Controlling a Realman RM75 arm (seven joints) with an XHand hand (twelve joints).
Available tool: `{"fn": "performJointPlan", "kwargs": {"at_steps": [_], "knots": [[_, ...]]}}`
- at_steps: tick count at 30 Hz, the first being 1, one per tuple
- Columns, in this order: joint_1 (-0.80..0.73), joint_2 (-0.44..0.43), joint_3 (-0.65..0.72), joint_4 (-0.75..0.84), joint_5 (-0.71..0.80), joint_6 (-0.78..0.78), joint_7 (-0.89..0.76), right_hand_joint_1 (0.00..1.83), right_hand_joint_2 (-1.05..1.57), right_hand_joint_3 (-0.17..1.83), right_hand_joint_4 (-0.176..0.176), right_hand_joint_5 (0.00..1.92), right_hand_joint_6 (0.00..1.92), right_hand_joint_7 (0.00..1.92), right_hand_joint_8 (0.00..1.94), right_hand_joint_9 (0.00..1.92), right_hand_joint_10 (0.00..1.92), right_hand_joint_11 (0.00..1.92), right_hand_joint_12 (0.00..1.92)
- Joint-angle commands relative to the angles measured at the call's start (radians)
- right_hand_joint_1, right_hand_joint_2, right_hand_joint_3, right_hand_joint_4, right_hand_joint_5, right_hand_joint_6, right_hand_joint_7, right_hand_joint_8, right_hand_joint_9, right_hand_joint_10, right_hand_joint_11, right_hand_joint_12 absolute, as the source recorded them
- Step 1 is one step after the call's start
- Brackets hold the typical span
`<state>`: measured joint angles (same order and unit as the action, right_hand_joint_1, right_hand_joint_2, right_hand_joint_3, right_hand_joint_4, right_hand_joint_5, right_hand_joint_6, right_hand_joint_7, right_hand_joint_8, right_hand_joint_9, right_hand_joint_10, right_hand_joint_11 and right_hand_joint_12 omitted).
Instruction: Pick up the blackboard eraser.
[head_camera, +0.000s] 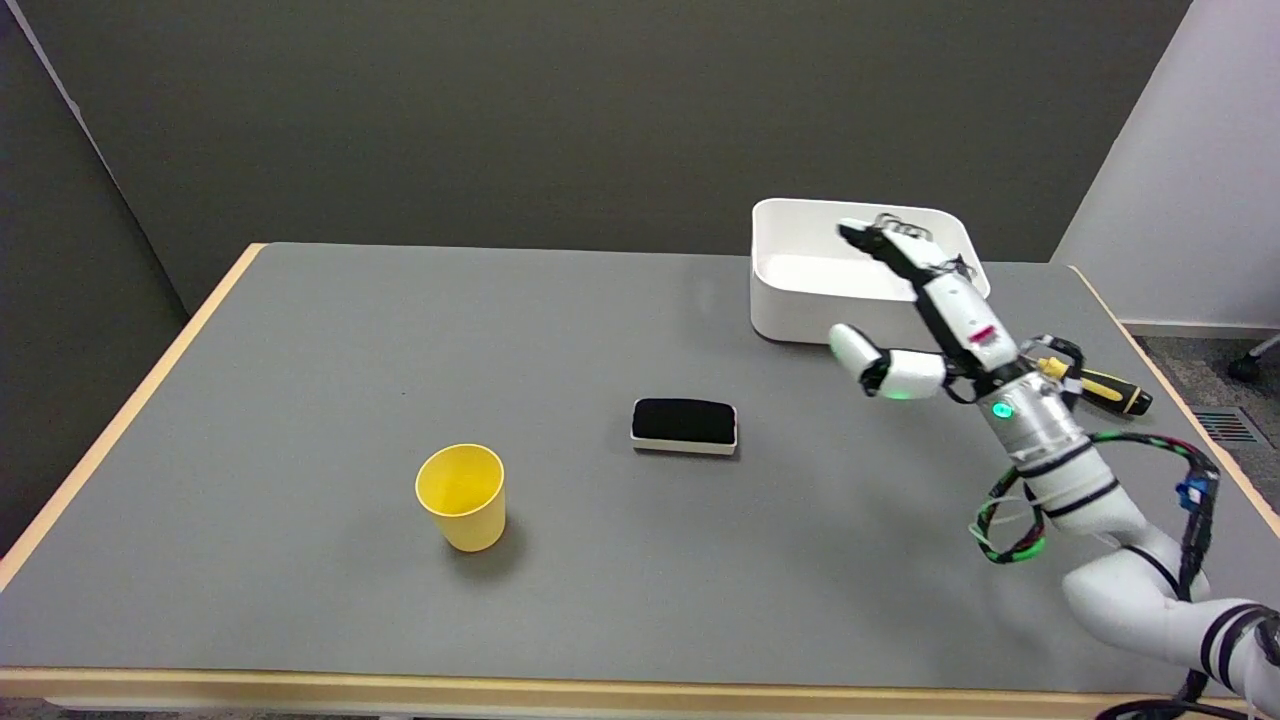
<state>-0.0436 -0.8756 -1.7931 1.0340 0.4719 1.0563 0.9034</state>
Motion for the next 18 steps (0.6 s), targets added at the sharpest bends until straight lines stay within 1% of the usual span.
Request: {"fn": "performJointPlan", "kwargs": {"at_steps": [1, 3, 7, 8, 10, 12, 14, 16, 18], "knots": [[0.070, -0.041, -0.043, 0.302, -0.263, -0.401, -0.108, 0.53, 0.61, 0.86, 0.008, 0.16, 0.36, 0.19, 0.30, 0.06, 0.66, 0.00, 1.04], [0.085, -0.066, -0.080, 0.316, -0.264, -0.459, -0.109, 0.51, 0.57, 0.94, 0.002, 0.12, 0.41, 0.13, 0.36, 0.03, 0.65, 0.00, 1.03], [0.095, -0.166, -0.137, 0.333, -0.251, -0.543, -0.203, 0.49, 0.55, 0.93, -0.011, 0.07, 0.37, 0.08, 0.32, 0.01, 0.52, 0.00, 0.97], [0.094, -0.193, -0.150, 0.333, -0.250, -0.555, -0.231, 0.49, 0.55, 0.93, -0.015, 0.07, 0.37, 0.08, 0.32, 0.01, 0.52, 0.00, 0.97], [0.091, -0.217, -0.168, 0.323, -0.250, -0.565, -0.254, 0.49, 0.55, 0.93, -0.023, 0.07, 0.35, 0.08, 0.34, 0.01, 0.55, 0.00, 0.97], [0.088, -0.223, -0.193, 0.326, -0.236, -0.568, -0.257, 0.48, 0.57, 0.92, -0.025, 0.08, 0.34, 0.11, 0.36, 0.02, 0.62, 0.00, 0.99], [0.085, -0.217, -0.204, 0.324, -0.217, -0.568, -0.260, 0.49, 0.60, 0.82, -0.031, 0.11, 0.31, 0.20, 0.33, 0.06, 0.71, 0.00, 1.03], [0.082, -0.203, -0.210, 0.317, -0.196, -0.568, -0.256, 0.46, 0.56, 0.94, -0.034, 0.08, 0.39, 0.17, 0.43, 0.07, 0.71, 0.00, 1.05], [0.082, -0.185, -0.218, 0.316, -0.174, -0.568, -0.252, 0.45, 0.56, 0.93, -0.035, 0.09, 0.38, 0.18, 0.43, 0.08, 0.71, 0.00, 1.04]]}}
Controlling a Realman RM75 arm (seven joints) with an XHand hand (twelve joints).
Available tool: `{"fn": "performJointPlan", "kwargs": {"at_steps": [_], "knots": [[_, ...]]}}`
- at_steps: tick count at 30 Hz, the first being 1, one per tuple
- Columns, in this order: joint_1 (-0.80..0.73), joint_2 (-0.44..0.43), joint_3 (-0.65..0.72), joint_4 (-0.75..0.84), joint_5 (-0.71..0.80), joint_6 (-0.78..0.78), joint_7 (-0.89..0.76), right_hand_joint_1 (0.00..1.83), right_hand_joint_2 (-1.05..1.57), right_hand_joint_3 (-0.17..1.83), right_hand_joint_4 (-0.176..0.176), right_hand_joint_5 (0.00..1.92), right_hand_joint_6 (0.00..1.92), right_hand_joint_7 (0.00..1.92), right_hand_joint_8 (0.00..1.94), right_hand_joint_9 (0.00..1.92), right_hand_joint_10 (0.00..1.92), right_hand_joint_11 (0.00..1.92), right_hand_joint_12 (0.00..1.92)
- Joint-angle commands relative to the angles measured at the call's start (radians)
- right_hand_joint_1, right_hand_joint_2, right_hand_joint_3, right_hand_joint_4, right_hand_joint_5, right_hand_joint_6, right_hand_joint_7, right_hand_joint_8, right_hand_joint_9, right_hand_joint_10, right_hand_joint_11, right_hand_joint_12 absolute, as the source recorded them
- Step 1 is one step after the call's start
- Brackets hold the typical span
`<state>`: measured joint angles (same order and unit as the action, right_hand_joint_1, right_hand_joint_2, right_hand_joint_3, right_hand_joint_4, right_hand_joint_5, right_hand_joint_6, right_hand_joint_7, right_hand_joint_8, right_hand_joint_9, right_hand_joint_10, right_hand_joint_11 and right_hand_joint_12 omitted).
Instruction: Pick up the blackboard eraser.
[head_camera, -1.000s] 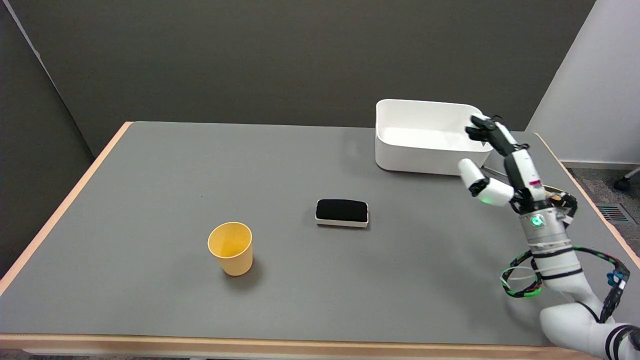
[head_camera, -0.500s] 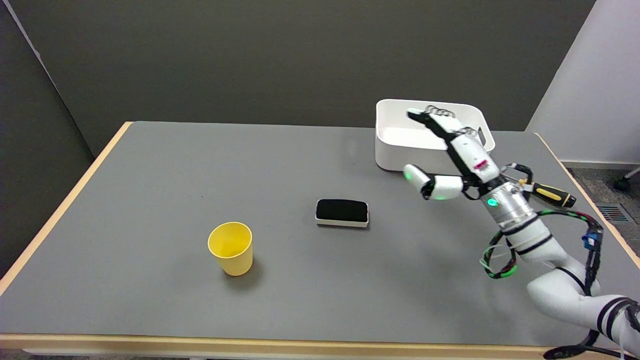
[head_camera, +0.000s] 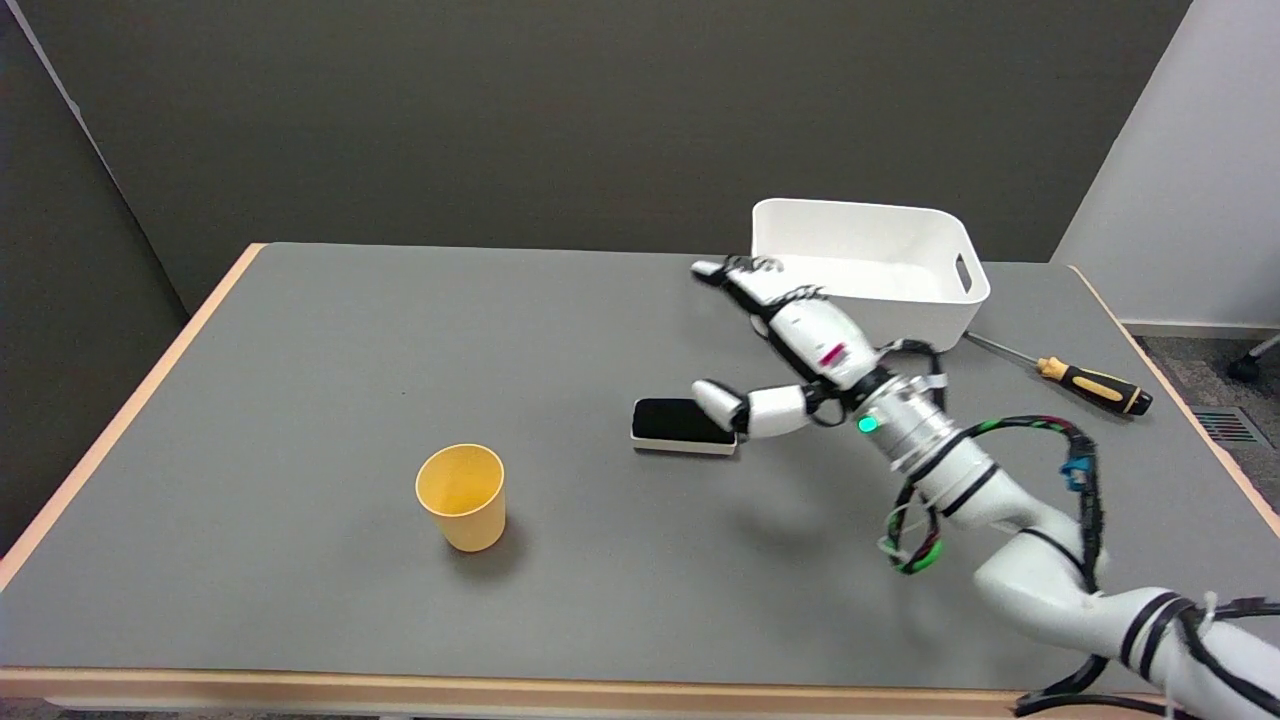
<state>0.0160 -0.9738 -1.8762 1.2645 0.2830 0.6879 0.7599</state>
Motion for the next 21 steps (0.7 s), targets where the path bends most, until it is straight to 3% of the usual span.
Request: {"fn": "performJointPlan", "kwargs": {"at_steps": [1, 9, 21], "knots": [[0.023, -0.074, -0.144, 0.088, 0.025, -0.199, -0.108, 0.45, 0.56, 0.93, -0.036, 0.09, 0.39, 0.19, 0.43, 0.09, 0.72, 0.00, 1.05], [0.029, -0.053, -0.147, 0.086, 0.045, -0.216, -0.108, 0.43, 0.58, 0.93, -0.041, 0.12, 0.39, 0.24, 0.46, 0.12, 0.75, 0.00, 1.10], [0.077, -0.052, -0.126, 0.101, 0.024, -0.534, -0.132, 0.45, 0.57, 0.94, -0.036, 0.14, 0.42, 0.22, 0.46, 0.10, 0.72, 0.00, 1.07]]}}
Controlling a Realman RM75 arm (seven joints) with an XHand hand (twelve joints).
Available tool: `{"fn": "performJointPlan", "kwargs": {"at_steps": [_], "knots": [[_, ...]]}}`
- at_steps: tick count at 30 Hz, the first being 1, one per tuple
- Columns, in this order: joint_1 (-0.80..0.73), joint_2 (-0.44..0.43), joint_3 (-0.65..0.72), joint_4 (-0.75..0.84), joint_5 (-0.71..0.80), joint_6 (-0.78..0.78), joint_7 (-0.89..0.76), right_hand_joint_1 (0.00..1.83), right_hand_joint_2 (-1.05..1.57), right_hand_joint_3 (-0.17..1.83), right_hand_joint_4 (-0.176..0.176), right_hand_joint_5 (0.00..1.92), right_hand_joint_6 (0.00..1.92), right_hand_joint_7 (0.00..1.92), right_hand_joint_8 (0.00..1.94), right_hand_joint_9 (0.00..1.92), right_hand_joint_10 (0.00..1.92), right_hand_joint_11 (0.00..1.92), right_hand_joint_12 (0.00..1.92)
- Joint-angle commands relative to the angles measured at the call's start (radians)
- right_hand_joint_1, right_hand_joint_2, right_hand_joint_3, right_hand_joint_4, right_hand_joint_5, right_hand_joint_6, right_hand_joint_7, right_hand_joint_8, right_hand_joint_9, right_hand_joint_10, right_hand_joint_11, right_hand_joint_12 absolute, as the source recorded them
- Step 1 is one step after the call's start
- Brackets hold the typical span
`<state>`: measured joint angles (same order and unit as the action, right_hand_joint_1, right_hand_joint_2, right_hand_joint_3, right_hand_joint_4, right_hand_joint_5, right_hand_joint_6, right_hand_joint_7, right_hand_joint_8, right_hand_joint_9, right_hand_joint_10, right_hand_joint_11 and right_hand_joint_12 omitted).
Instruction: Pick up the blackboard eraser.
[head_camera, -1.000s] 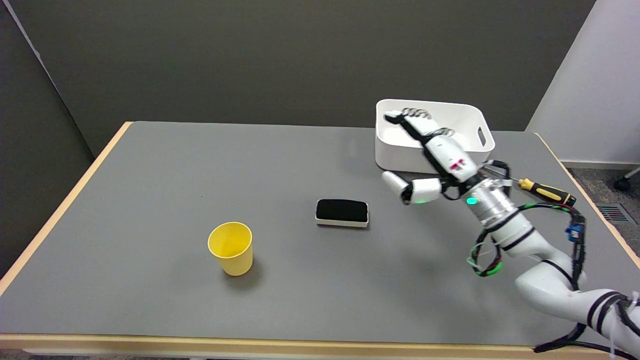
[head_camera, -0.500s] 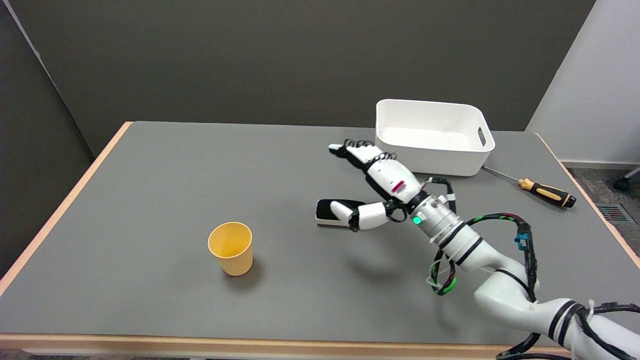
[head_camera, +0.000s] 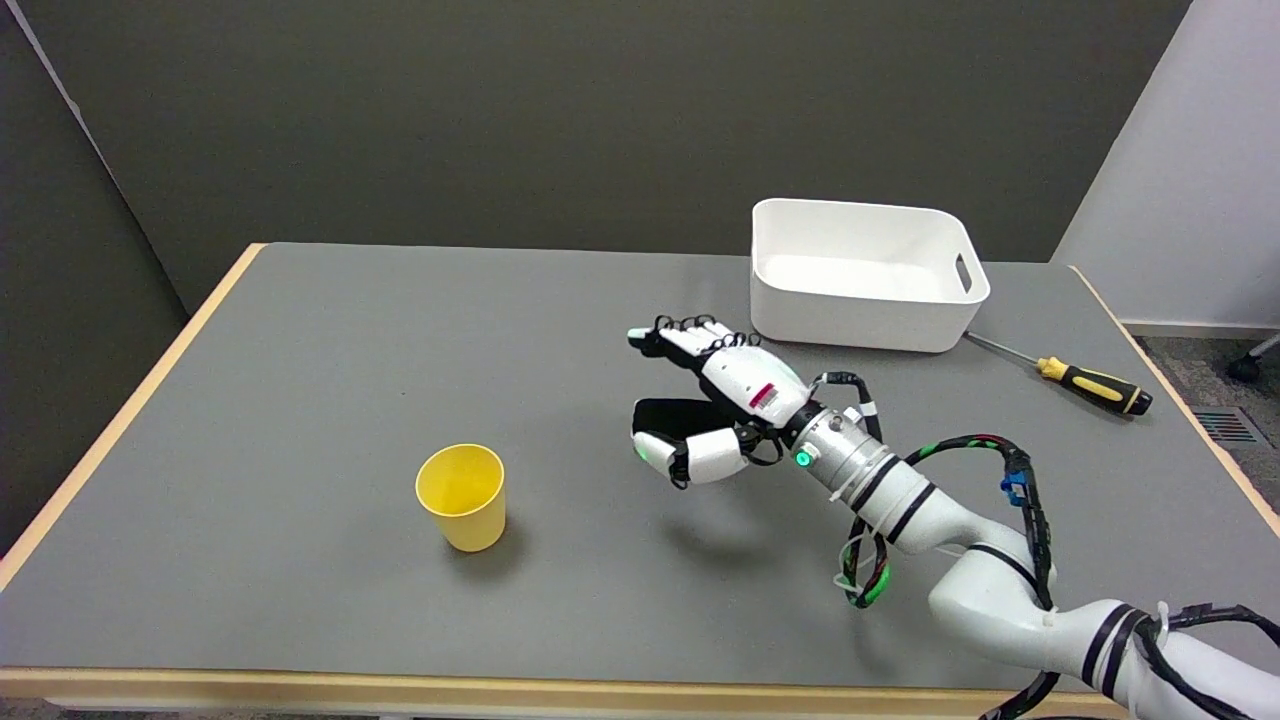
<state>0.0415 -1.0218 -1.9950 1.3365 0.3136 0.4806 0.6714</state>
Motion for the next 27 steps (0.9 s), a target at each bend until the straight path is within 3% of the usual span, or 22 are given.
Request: {"fn": "performJointPlan", "kwargs": {"at_steps": [1, 7, 10, 18, 27], "knots": [[0.056, -0.003, -0.004, 0.036, -0.011, -0.356, -0.053, 0.45, 0.56, 0.93, -0.039, 0.14, 0.42, 0.21, 0.46, 0.08, 0.72, 0.00, 1.06], [0.086, -0.003, 0.028, 0.115, -0.074, -0.598, -0.103, 0.47, 0.60, 0.80, -0.093, 0.16, 0.35, 0.14, 0.32, 0.00, 0.64, 0.00, 0.89], [0.089, -0.005, 0.033, 0.138, -0.105, -0.654, -0.095, 0.47, 0.61, 0.78, -0.099, 0.15, 0.35, 0.12, 0.31, 0.00, 0.58, 0.00, 0.88], [0.055, -0.013, 0.069, 0.178, -0.144, -0.655, -0.093, 0.46, 0.61, 0.77, -0.111, 0.12, 0.33, 0.09, 0.30, 0.00, 0.51, 0.00, 0.87], [0.027, -0.021, 0.062, 0.154, -0.154, -0.572, -0.100, 0.48, 0.63, 0.79, -0.132, 0.11, 0.33, 0.18, 0.37, 0.05, 0.75, 0.00, 0.95]]}}
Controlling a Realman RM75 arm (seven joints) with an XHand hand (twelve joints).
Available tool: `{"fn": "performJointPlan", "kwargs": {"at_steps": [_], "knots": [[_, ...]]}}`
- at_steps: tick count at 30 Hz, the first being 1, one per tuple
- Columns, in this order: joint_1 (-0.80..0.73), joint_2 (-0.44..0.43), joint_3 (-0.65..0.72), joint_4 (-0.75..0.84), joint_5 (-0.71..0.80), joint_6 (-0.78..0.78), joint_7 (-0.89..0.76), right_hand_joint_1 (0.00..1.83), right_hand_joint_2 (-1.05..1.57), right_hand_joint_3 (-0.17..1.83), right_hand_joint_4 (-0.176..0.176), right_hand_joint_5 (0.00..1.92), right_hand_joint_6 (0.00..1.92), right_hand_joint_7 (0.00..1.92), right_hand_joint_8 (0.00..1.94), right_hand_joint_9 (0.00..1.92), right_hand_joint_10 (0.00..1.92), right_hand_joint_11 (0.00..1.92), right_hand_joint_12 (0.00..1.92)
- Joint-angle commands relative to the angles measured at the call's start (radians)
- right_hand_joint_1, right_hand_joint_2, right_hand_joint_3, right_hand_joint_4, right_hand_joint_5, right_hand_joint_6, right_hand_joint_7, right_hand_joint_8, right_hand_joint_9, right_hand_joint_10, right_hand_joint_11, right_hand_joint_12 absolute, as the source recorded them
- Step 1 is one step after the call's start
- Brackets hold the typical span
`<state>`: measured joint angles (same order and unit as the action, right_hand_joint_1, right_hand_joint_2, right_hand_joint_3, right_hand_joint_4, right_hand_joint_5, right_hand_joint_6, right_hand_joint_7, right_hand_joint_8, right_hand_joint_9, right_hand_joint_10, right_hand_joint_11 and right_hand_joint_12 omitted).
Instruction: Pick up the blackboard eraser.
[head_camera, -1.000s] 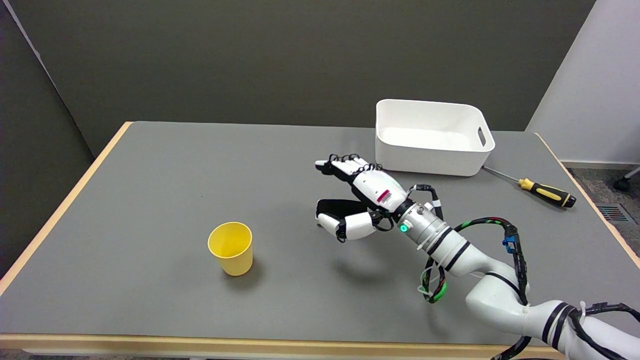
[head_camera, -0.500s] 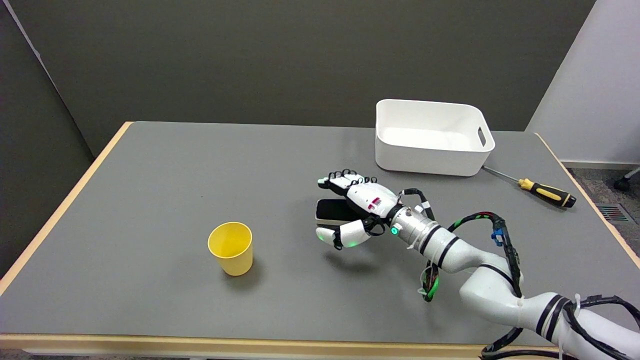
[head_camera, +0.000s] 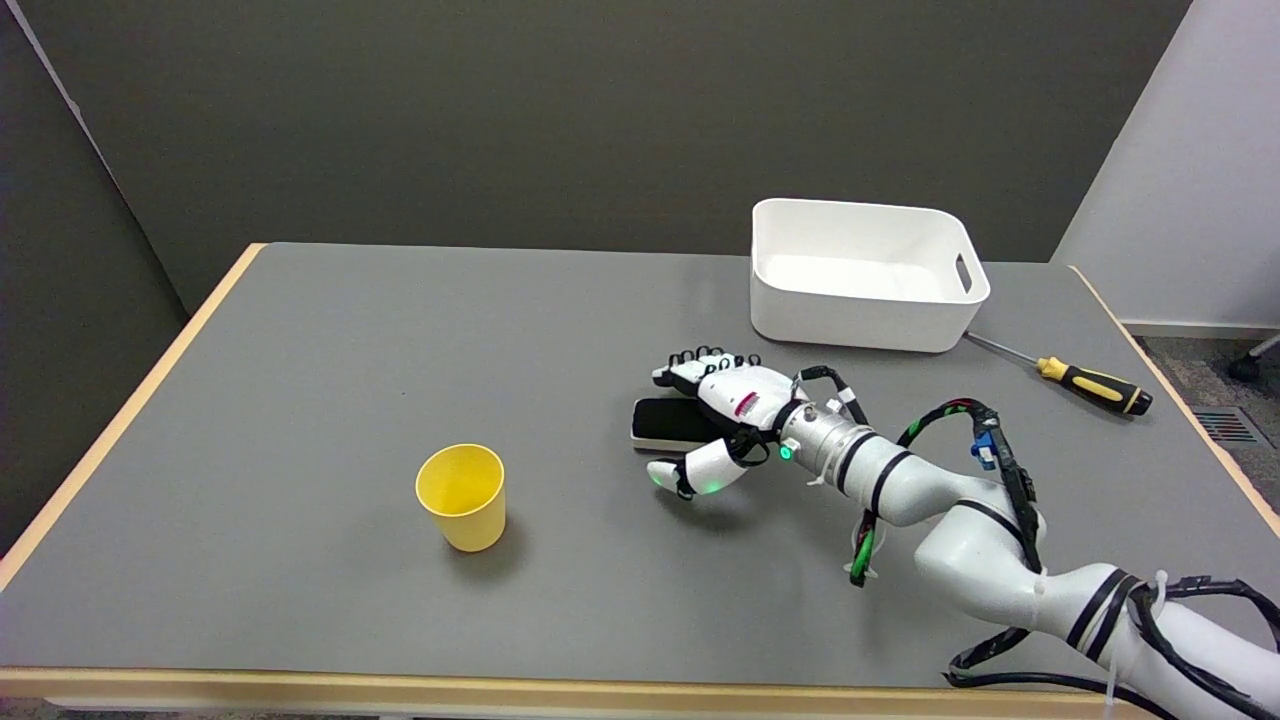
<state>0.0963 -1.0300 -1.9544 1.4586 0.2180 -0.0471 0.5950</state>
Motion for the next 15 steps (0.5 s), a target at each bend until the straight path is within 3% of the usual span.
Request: {"fn": "performJointPlan", "kwargs": {"at_steps": [1, 4, 6, 8, 10, 12, 14, 15], "knots": [[-0.029, -0.014, 0.018, 0.022, -0.060, -0.024, -0.025, 0.49, 0.64, 0.79, -0.136, 0.11, 0.33, 0.20, 0.40, 0.07, 0.78, 0.00, 0.99], [-0.035, -0.024, 0.013, -0.009, -0.065, 0.053, -0.025, 0.50, 0.64, 0.90, -0.164, 0.09, 0.38, 0.29, 0.58, 0.22, 0.89, 0.00, 1.16], [-0.036, -0.035, 0.015, -0.032, -0.071, 0.099, -0.026, 0.56, 0.68, 0.82, -0.174, 0.11, 0.36, 0.33, 0.61, 0.24, 0.97, 0.01, 1.21], [-0.037, -0.047, 0.019, -0.065, -0.071, 0.164, -0.033, 0.64, 0.69, 0.86, -0.176, 0.15, 0.42, 0.43, 0.86, 0.39, 1.16, 0.14, 1.37], [-0.037, -0.062, 0.022, -0.093, -0.071, 0.228, -0.059, 0.69, 0.72, 0.86, -0.176, 0.19, 0.46, 0.41, 1.07, 0.45, 1.28, 0.22, 1.45], [-0.037, -0.080, 0.025, -0.129, -0.060, 0.316, -0.114, 0.80, 0.77, 0.88, -0.176, 0.28, 0.61, 0.32, 1.46, 0.46, 1.56, 0.33, 1.72], [-0.037, -0.096, 0.025, -0.159, -0.057, 0.379, -0.174, 0.86, 0.84, 0.84, -0.176, 0.38, 0.89, 0.38, 1.63, 0.48, 1.79, 0.23, 1.89], [-0.037, -0.105, 0.025, -0.175, -0.056, 0.424, -0.208, 0.94, 1.00, 0.59, -0.176, 0.43, 1.06, 0.44, 1.73, 0.50, 1.85, 0.20, 1.92]]}}
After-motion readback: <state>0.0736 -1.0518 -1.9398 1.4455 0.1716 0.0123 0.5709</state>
